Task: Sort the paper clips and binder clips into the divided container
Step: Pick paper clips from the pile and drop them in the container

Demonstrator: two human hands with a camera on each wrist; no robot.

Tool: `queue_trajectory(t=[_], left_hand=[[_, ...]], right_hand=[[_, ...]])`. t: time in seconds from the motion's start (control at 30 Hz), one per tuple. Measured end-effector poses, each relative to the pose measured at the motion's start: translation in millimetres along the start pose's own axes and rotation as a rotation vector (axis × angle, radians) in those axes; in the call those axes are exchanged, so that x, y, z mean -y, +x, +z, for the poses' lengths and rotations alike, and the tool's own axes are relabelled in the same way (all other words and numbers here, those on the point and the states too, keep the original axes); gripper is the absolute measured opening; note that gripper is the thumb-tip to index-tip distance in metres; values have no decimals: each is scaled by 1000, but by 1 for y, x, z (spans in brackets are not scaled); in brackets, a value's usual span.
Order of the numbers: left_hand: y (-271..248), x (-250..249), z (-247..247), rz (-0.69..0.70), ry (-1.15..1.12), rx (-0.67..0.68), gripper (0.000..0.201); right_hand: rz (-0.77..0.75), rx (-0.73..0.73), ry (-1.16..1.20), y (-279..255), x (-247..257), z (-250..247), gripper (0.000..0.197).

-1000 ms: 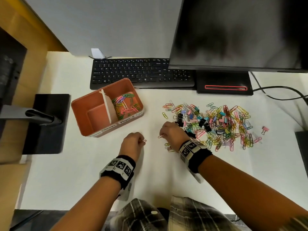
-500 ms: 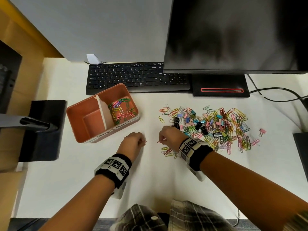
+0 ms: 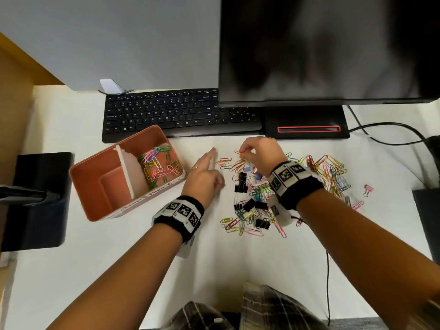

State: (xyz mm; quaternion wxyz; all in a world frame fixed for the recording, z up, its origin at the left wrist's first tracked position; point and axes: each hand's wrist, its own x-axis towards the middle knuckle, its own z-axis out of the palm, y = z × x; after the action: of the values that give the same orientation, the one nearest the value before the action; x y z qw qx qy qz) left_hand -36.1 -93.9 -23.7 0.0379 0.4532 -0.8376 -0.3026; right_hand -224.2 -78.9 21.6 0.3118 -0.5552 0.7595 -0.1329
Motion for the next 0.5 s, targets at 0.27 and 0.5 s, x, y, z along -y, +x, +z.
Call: queue_trajectory(t=[0.27,0.5], left_hand=[[28,1,3,44,-13,146,13],[17,-2,11,66,-44,42,8]], right_hand=[[-89,198,-211,13,-11,29,9],[-115,177,-89,-6,-12,45,7]])
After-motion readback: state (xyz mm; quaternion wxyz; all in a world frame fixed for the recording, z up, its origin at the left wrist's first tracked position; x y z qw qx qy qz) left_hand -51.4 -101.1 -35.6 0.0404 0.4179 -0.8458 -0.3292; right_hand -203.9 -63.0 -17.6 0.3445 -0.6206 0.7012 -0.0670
